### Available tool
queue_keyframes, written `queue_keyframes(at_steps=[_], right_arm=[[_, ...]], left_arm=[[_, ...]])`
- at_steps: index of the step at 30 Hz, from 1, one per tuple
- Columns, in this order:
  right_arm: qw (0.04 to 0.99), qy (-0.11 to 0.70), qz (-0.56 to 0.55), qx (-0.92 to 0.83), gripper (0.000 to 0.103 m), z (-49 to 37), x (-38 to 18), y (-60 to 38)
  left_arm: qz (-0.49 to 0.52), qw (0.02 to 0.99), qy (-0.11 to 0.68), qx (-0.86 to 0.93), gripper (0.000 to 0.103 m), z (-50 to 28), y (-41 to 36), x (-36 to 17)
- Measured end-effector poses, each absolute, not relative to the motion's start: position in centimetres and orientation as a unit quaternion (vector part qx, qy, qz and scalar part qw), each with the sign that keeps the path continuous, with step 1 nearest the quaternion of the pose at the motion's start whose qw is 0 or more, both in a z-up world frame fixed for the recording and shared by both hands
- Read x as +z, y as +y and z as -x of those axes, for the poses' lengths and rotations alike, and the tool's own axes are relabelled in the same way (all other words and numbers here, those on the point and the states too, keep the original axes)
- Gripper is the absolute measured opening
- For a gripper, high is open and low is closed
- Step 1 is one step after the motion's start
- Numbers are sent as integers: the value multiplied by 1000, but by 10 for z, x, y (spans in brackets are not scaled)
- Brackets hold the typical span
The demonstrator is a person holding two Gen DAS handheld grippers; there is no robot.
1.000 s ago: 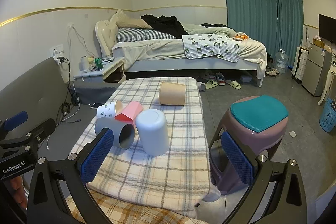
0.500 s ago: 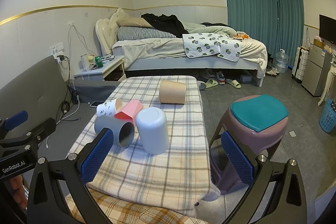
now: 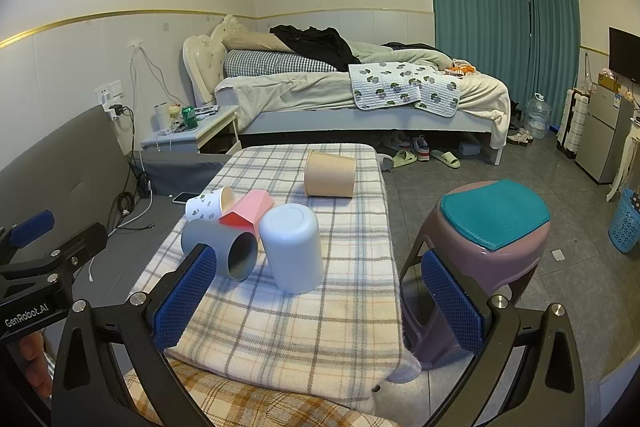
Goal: Flip cup upside down
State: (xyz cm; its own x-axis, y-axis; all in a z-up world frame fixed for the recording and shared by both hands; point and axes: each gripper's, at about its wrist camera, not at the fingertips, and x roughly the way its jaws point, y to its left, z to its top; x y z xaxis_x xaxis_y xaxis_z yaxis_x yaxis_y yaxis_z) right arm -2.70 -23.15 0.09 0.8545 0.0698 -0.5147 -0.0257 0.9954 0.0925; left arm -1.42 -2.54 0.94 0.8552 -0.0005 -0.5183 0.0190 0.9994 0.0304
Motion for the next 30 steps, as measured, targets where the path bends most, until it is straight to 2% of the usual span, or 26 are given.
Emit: queue_keyframes(at_steps=[30], right_arm=[[961, 272, -40, 28, 103, 27, -3, -231]], left_arm=[[-12, 962, 273, -5, 103, 13, -23, 4]])
